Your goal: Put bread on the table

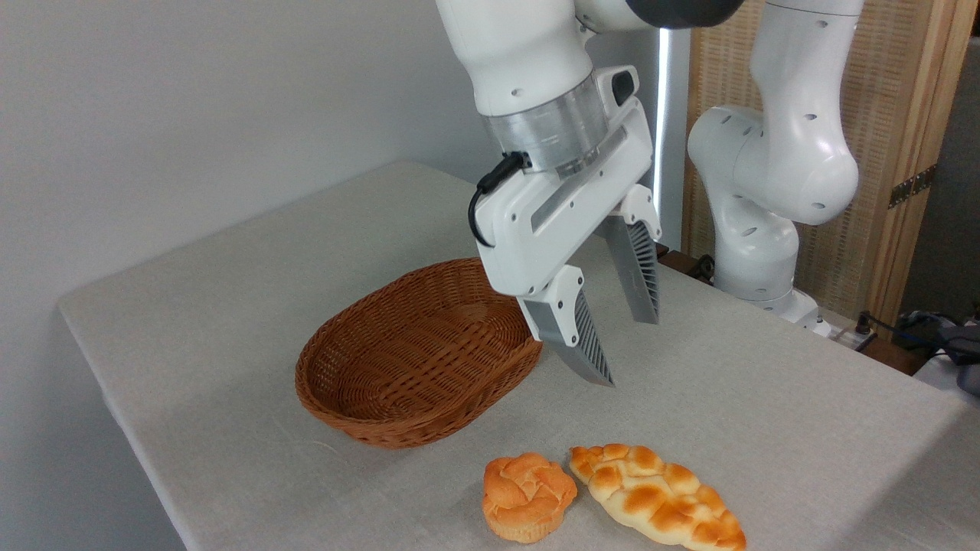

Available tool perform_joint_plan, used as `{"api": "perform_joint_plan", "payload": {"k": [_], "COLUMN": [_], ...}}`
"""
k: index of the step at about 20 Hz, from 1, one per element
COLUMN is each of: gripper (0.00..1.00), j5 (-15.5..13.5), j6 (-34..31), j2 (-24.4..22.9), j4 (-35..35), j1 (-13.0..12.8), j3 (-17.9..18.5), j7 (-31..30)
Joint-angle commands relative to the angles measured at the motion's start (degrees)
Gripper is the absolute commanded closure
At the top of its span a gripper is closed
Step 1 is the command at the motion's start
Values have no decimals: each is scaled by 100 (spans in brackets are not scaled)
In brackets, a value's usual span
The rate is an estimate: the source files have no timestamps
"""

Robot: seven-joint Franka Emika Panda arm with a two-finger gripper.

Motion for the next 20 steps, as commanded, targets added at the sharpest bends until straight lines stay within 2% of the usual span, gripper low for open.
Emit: {"api": "perform_joint_plan", "payload": {"k": [1,2,3,4,5,7,10,12,14,17,20], "gripper": [0,0,0,0,0,0,0,0,0,0,0], "j5": [-484,-633,-713,-923,-1047,-1415,-1610,-1768,-1821,-1839,-1848], "j6": [-102,-94,-85,-32,-6,82,354,626,916,1075,1075], "j2": [-76,-67,-67,-67,-59,-50,-15,38,56,143,310], "j4": [316,395,431,448,457,475,528,536,528,536,563], "j1": [-115,-115,-115,-132,-159,-229,-255,-413,-440,-458,-598], "j3": [-161,-222,-232,-232,-232,-223,-232,-223,-223,-232,-241], "j7": [-2452,-3244,-3635,-4317,-4594,-5585,-6642,-7449,-8135,-8490,-8736]}}
